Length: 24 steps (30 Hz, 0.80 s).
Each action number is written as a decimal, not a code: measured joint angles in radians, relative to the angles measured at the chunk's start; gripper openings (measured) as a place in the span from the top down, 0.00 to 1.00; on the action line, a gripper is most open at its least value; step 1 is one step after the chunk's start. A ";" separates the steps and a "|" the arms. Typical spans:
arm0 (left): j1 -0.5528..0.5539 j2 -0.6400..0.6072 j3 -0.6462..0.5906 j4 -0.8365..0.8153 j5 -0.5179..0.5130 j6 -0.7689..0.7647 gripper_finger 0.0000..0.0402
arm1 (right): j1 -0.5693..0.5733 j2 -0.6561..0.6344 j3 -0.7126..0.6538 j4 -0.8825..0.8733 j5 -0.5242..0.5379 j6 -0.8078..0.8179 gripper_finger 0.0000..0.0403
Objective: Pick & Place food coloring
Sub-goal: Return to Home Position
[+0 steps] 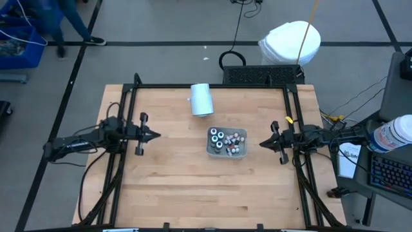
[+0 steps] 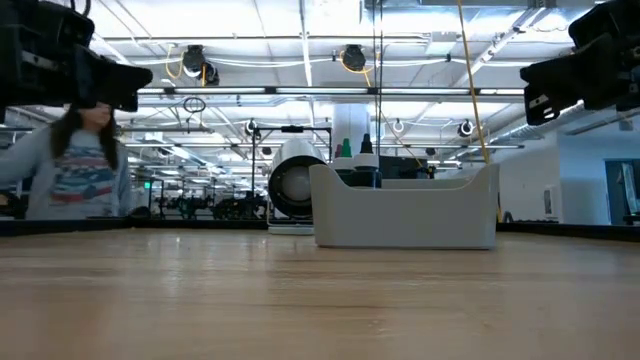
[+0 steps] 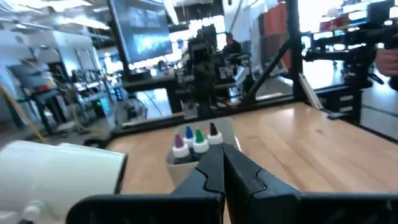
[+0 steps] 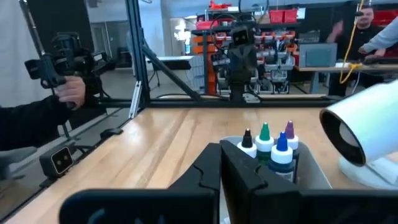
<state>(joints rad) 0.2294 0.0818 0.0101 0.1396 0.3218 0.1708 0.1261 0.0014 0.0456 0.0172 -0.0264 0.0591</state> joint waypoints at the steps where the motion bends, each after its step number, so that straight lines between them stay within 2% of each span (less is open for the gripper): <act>1: -0.006 -0.012 0.000 -0.004 -0.014 0.005 1.00 | 0.000 0.000 0.000 -0.010 0.001 0.004 1.00; 7: -0.019 -0.064 0.001 -0.084 -0.071 0.000 1.00 | 0.000 0.000 -0.002 -0.044 0.030 0.004 1.00; 17: -0.051 -0.063 0.002 -0.090 -0.090 -0.035 0.98 | 0.000 0.000 -0.003 -0.031 0.074 -0.059 1.00; 24: -0.051 -0.063 0.002 -0.099 -0.164 -0.046 0.99 | 0.000 0.001 -0.004 0.000 0.080 -0.083 1.00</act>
<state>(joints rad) 0.1780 0.0193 0.0116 0.0403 0.1577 0.1244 0.1261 0.0021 0.0418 0.0167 0.0537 -0.0235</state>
